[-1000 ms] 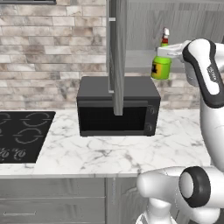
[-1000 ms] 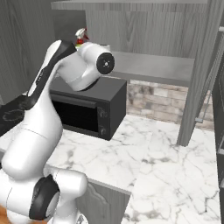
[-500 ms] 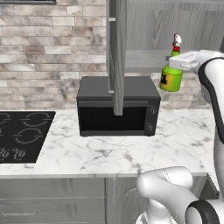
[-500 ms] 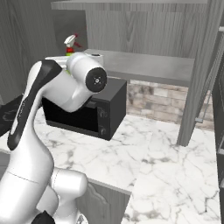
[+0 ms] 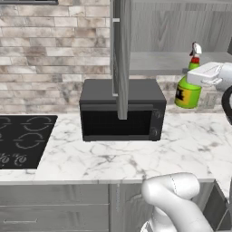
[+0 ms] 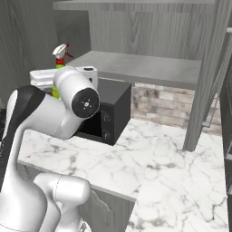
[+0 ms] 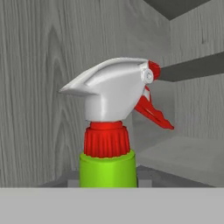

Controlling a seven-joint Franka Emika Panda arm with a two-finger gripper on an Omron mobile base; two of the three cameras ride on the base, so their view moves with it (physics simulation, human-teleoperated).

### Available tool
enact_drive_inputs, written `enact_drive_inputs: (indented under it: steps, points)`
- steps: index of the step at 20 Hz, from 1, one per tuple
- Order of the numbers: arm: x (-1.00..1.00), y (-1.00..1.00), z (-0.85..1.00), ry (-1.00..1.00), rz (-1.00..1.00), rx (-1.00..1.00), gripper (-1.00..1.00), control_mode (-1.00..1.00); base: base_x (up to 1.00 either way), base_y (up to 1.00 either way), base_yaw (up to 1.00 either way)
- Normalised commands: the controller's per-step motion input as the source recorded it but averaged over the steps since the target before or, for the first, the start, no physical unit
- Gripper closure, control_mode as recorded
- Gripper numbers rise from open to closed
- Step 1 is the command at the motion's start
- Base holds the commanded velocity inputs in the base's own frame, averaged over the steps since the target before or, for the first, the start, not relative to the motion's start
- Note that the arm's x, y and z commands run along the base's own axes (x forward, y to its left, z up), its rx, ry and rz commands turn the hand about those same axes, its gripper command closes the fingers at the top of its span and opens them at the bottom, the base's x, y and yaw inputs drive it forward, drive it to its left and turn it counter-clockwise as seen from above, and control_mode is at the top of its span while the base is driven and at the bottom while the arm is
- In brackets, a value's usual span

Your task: Move the cutting board and knife to the sink. Then move spray from the cabinet to the counter.

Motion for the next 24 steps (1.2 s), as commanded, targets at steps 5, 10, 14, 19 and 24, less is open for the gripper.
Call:
enact_drive_inputs:
  steps: [5, 10, 14, 19, 24]
  points:
    - [-0.49, 0.0, -0.04, 0.0, 0.0, 0.0, 1.0, -1.0, 0.0, 0.0, 0.0]
    - [-0.21, 0.0, -0.21, 0.0, 0.0, 0.0, 1.0, -1.0, 0.0, 0.0, 0.0]
    - [-0.28, 0.0, -0.02, 0.0, 0.0, 0.0, 1.0, -1.0, 0.0, 0.0, 0.0]
    - [-0.65, 0.0, 0.0, 0.0, 0.0, 0.0, 1.0, -1.0, 0.0, 0.0, 0.0]
    - [-0.71, 0.0, 0.0, 0.0, 0.0, 0.0, 1.0, -1.0, 0.0, 0.0, 0.0]
